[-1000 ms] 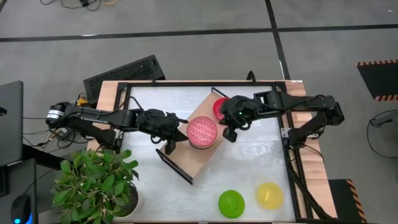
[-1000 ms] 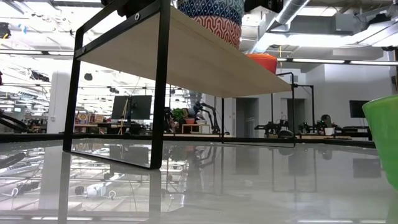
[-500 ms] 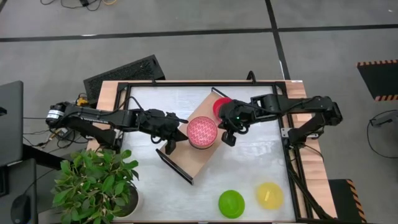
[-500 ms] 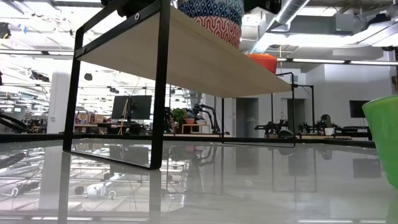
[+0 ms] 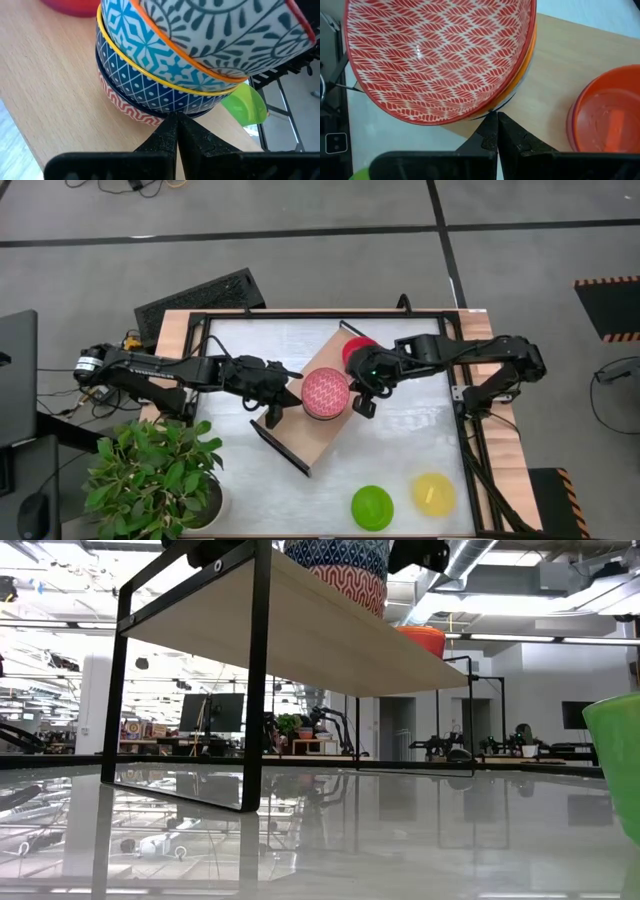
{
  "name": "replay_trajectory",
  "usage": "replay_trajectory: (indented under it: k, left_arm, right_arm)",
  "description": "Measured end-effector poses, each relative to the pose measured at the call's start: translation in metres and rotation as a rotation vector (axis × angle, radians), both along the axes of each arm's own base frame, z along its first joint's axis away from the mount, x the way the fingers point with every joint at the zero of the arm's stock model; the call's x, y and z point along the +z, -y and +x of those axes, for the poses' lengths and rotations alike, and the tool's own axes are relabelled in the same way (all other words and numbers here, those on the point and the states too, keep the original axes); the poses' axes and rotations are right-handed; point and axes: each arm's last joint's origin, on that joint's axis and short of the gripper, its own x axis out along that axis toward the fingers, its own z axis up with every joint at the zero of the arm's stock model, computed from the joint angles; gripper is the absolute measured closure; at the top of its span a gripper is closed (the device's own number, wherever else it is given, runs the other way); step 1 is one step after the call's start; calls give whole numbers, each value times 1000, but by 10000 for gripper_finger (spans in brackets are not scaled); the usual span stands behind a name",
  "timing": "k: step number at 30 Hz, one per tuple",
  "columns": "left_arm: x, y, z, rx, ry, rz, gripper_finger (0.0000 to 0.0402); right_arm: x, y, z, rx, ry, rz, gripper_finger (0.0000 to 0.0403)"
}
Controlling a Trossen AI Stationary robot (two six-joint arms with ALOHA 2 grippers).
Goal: Place and stack bowls onto a shelf
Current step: Adjust the stacked patterned bowls on the shelf
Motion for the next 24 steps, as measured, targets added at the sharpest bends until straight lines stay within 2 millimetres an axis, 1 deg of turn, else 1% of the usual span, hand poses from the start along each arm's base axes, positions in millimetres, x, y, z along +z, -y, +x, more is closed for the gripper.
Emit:
replay_trajectory:
  k: [3, 6, 10, 13, 16, 19, 24]
  left_arm:
    - [0, 0, 0, 0, 3, 0, 402]
    - [1, 0, 0, 3, 8, 1, 401]
    - [1, 0, 0, 4, 10, 2, 401]
    - [1, 0, 0, 4, 9, 1, 401]
    - [1, 0, 0, 6, 9, -2, 402]
    - [1, 0, 0, 8, 9, -6, 401]
    - [1, -3, 0, 22, 8, -18, 402]
  right_arm:
    - [10, 0, -6, -9, 14, 7, 381]
    - [26, 2, -11, -26, 69, -19, 381]
    - [38, 7, -9, -21, 137, -88, 381]
    - [36, 13, -10, -25, 113, -82, 381]
    - [31, 15, -14, -56, 44, -55, 381]
    - [28, 9, -18, -69, 4, -33, 381]
    - [28, 0, -18, -23, 8, -10, 381]
